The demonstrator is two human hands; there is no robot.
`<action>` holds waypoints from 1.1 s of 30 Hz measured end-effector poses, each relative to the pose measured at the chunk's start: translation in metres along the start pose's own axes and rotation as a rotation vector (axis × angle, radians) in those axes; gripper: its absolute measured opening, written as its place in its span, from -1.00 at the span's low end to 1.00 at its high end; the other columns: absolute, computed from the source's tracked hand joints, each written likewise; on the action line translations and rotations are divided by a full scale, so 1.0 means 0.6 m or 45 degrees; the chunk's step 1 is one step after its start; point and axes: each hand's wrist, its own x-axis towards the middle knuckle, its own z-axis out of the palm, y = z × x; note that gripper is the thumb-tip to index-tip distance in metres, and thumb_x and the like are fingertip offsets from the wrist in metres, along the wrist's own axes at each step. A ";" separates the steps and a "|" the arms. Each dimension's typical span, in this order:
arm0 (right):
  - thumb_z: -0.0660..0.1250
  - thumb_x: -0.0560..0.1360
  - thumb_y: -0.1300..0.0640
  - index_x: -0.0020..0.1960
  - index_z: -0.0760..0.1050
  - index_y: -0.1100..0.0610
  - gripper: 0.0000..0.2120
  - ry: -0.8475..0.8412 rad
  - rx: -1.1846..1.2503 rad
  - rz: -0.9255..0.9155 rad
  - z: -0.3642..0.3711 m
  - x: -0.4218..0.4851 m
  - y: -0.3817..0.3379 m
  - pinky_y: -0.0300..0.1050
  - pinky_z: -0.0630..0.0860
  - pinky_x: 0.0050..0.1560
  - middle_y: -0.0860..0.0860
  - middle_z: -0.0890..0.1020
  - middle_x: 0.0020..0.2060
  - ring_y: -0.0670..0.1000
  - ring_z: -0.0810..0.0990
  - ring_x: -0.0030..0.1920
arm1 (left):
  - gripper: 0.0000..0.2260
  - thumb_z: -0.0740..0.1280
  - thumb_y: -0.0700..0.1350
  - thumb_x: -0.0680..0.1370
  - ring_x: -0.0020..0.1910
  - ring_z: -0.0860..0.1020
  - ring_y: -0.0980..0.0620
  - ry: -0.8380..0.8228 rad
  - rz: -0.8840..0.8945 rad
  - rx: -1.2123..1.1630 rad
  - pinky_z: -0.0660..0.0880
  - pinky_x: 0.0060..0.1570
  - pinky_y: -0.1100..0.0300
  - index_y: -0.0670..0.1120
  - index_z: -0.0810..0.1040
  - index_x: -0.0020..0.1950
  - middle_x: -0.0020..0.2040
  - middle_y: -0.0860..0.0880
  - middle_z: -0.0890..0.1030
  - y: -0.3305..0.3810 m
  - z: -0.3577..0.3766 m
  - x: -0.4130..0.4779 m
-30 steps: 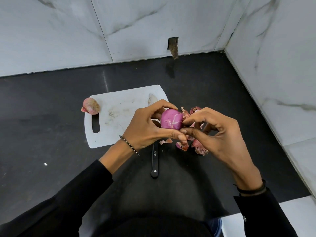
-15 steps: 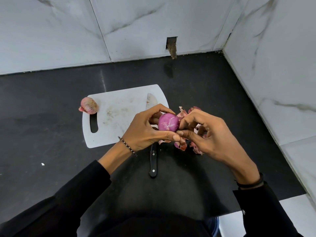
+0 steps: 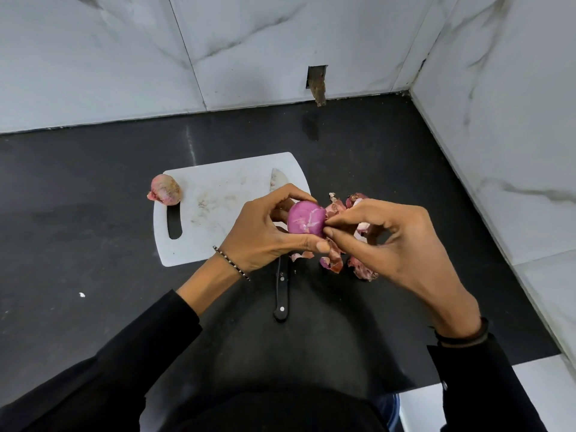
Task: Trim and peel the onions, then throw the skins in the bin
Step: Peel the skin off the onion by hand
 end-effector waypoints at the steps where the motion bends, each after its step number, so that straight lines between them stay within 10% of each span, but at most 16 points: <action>1: 0.50 0.50 0.08 0.03 0.73 0.07 -0.87 -0.035 0.015 0.063 0.000 0.002 0.000 -0.40 0.48 -0.15 -0.15 0.70 -0.13 -0.11 0.67 -0.10 | -0.50 0.63 -0.01 0.26 0.01 0.60 -0.09 -0.006 -0.003 0.019 0.62 -0.04 -0.02 -0.05 0.57 0.14 0.03 -0.03 0.63 0.001 0.000 -0.001; 8: 0.21 0.46 -0.23 -0.04 0.53 -0.09 -0.73 -0.063 -0.079 0.243 0.021 0.007 -0.004 -0.01 0.55 -0.13 -0.21 0.58 -0.17 -0.08 0.57 -0.12 | -0.53 0.44 0.22 0.41 0.09 0.62 0.01 -0.060 -0.148 -0.117 0.62 -0.01 0.12 0.03 0.59 0.24 0.08 0.04 0.65 0.025 -0.002 -0.007; 33: 0.23 0.56 -0.03 -0.05 0.49 0.13 -0.77 0.277 -0.309 -0.062 0.069 0.006 0.002 -0.01 0.51 -0.34 -0.14 0.45 -0.18 -0.09 0.44 -0.26 | -0.74 0.24 0.17 0.37 -0.37 0.59 0.07 0.100 -0.368 -0.202 0.51 -0.41 0.20 0.03 0.60 -0.24 -0.33 -0.03 0.60 0.048 0.042 0.005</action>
